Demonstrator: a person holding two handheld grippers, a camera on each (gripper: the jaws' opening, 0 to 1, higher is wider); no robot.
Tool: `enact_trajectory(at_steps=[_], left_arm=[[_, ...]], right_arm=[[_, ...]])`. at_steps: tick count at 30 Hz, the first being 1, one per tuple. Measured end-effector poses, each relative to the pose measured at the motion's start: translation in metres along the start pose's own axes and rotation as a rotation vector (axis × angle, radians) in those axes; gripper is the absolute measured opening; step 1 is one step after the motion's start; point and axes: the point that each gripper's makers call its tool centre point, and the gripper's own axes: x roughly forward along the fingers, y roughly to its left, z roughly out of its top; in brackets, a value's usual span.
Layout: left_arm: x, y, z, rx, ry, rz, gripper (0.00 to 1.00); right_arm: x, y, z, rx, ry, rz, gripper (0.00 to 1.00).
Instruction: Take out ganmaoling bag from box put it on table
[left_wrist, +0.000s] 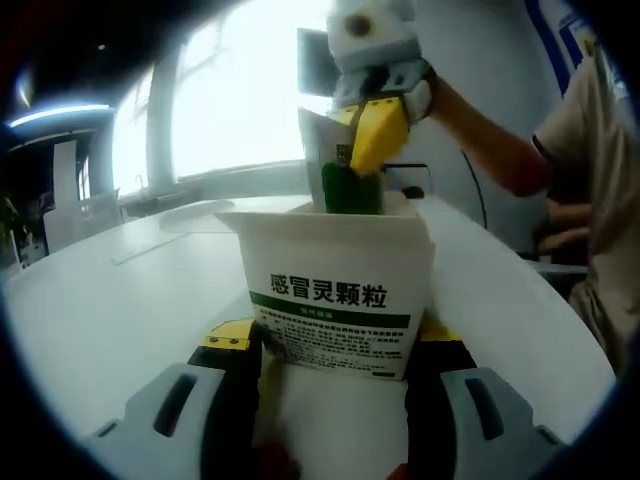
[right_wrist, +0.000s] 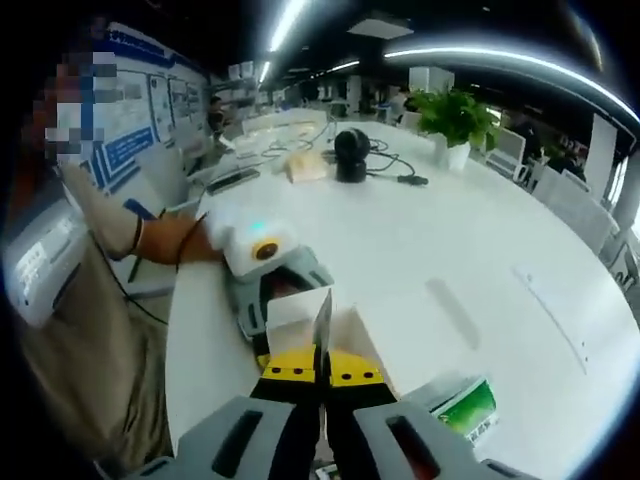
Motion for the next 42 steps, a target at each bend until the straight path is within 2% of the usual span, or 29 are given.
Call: enact_trajectory(at_steps=[5,7,12,16,22,25,28,32,39,42], left_arm=[[0.0,0.001,0.0,0.0,0.0,0.001,0.48],[0.0,0.001,0.0,0.0,0.0,0.001,0.48],[0.0,0.001,0.0,0.0,0.0,0.002,0.48],[0.0,0.001,0.0,0.0,0.0,0.003,0.48],[0.0,0.001,0.0,0.0,-0.001,0.004,0.48],[0.0,0.002,0.0,0.0,-0.001,0.007,0.48],[0.0,0.002,0.0,0.0,-0.001,0.007,0.48],[0.0,0.002,0.0,-0.001,-0.001,0.008,0.48],[0.0,0.002,0.0,-0.001,-0.001,0.009,0.48],[0.0,0.002,0.0,-0.001,-0.001,0.008,0.48]], right_arm=[[-0.014,-0.004,0.006,0.043,-0.077,-0.034,0.0],[-0.019,-0.006,0.011,0.071,-0.132,-0.054,0.0],[-0.032,-0.013,0.012,0.132,-0.21,-0.103,0.0],[-0.052,-0.021,0.014,0.213,-0.323,-0.148,0.0],[-0.08,-0.033,0.004,0.354,-0.464,-0.205,0.0],[-0.092,-0.038,-0.005,0.41,-0.509,-0.233,0.0],[-0.101,-0.046,-0.02,0.475,-0.537,-0.268,0.0],[-0.103,-0.053,-0.044,0.54,-0.532,-0.31,0.0],[-0.092,-0.053,-0.071,0.624,-0.522,-0.326,0.0],[-0.083,-0.052,-0.08,0.669,-0.525,-0.305,0.0]])
